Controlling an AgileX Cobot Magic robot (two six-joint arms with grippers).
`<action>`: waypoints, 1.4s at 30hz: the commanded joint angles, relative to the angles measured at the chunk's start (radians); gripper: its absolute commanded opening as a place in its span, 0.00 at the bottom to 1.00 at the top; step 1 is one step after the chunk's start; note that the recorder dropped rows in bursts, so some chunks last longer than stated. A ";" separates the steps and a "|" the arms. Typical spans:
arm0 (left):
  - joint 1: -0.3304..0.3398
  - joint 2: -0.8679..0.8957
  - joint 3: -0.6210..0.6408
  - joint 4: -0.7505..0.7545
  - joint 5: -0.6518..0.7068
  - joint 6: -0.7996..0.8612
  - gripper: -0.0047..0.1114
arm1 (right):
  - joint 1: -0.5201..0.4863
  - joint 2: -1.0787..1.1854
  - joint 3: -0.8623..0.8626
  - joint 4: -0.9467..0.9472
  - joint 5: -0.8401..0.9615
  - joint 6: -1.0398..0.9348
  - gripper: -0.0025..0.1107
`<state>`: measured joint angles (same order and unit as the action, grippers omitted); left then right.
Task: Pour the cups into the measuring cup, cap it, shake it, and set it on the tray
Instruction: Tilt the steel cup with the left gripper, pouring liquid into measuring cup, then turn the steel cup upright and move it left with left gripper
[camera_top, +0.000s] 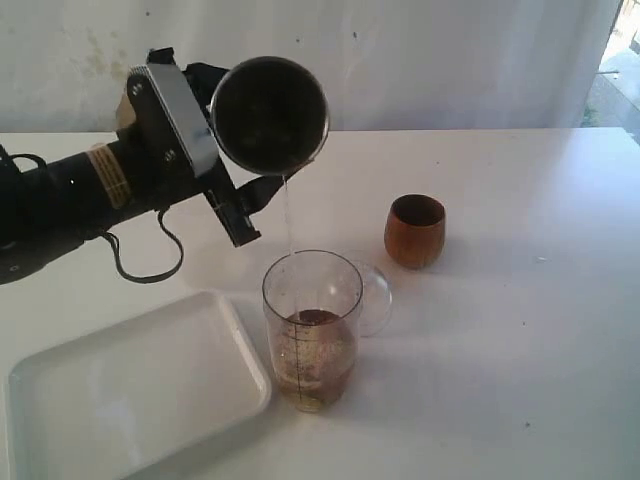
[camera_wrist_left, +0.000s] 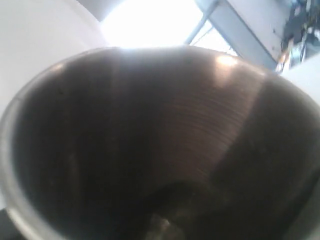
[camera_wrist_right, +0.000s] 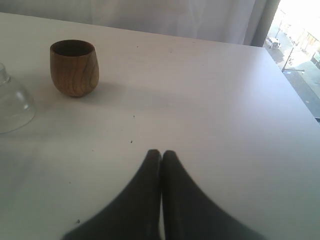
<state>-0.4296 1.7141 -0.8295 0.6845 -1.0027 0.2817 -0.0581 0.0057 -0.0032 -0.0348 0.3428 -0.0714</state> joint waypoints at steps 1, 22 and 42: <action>-0.003 -0.016 -0.009 -0.024 -0.133 -0.339 0.04 | -0.003 -0.006 0.003 -0.003 -0.001 -0.005 0.02; 0.105 -0.302 0.050 -0.271 0.495 -0.766 0.04 | -0.003 -0.006 0.003 -0.001 -0.001 -0.005 0.02; 0.430 0.097 0.214 -0.349 -0.036 -0.463 0.04 | -0.003 -0.006 0.003 -0.001 -0.001 -0.005 0.02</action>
<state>-0.0012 1.7240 -0.5962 0.3945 -0.9075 -0.2358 -0.0581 0.0057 -0.0032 -0.0348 0.3428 -0.0714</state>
